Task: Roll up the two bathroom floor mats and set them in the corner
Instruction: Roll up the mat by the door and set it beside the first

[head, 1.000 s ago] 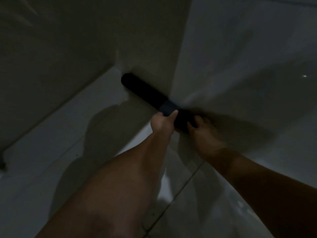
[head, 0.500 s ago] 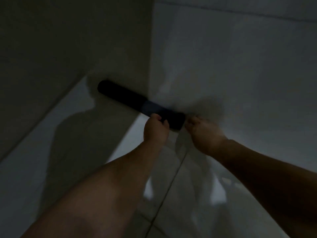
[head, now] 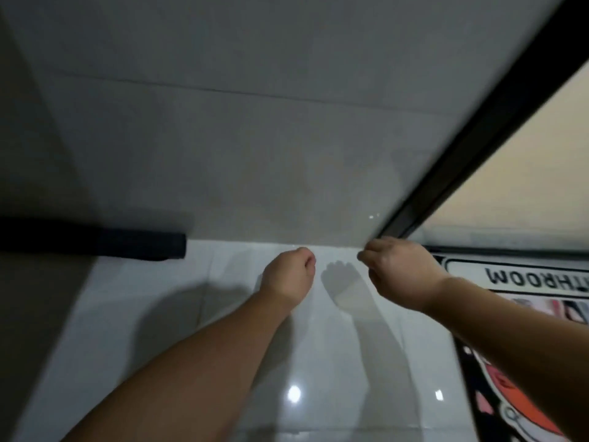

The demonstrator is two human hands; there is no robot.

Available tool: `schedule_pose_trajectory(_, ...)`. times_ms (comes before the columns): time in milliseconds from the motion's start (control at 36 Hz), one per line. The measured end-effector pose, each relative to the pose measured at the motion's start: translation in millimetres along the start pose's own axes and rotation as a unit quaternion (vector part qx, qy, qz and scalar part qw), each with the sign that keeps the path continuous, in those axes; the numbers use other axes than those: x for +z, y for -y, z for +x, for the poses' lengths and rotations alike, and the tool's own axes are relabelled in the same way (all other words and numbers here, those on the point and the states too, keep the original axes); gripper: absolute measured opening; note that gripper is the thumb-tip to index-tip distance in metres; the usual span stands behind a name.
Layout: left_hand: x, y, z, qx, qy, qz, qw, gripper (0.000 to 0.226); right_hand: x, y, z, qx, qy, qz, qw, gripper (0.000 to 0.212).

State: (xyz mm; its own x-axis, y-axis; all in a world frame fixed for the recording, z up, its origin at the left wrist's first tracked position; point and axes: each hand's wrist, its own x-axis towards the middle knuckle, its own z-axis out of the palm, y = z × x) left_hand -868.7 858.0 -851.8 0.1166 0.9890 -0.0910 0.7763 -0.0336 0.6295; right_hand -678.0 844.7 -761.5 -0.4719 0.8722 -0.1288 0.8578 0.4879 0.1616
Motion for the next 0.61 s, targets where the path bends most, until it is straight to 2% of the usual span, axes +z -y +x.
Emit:
schedule_pose_trajectory(111,-1.0,-43.4,-13.1,0.076,0.003,0.051,0.996,0.033,-8.9,-22.4,-29.8,-0.005,-0.044,-0.011,0.999,0.003)
schedule_pose_trajectory(222,-11.0,-80.6,-27.7,0.109,0.026,0.116,0.987,0.036,-9.7,-33.5,-52.4,-0.021,-0.062,0.018,0.998,0.026)
schedule_pose_trajectory(333,-20.0,-114.7,-35.1,0.142,0.048,0.172,0.974,0.034,-18.1,-46.7,-67.4,-0.039,-0.052,0.018,0.998,0.037)
schedule_pose_trajectory(611,-8.8,-225.0,-36.1,0.108,0.040,0.186,0.976,0.035,-33.4,-156.3,-106.4,-0.014,-0.140,0.099,0.985,0.035)
